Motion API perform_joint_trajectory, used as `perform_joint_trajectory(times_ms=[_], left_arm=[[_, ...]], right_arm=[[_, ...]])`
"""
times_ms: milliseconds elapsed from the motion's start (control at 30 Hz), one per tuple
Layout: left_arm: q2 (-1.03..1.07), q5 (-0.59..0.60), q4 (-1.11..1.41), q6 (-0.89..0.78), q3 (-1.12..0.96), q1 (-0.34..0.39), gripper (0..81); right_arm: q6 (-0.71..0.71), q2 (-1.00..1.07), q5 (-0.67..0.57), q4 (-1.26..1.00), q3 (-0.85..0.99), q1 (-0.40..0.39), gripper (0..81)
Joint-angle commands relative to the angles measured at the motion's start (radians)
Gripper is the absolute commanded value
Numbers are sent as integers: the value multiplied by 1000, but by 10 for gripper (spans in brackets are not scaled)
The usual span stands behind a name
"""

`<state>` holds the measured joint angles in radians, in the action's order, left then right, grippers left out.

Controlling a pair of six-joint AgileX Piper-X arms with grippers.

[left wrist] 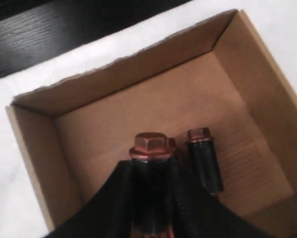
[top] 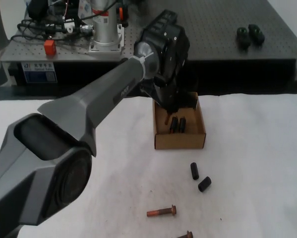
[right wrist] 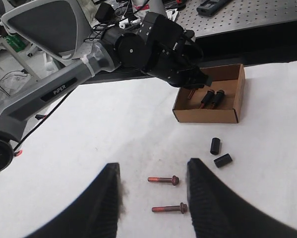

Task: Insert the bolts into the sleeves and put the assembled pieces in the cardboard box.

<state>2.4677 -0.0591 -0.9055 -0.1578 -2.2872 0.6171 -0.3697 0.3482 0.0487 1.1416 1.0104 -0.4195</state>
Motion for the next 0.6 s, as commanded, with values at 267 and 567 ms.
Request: perform_joint_trajectory(times_ms=[267,567], left_arm=[[-6,9,-58,11,-2,-3,166],[-79,18,-191,22,-38,-3,284]], right_arm=[[19,25,9,-3,3,4,323],[19,44,24,-3,3,4,323]])
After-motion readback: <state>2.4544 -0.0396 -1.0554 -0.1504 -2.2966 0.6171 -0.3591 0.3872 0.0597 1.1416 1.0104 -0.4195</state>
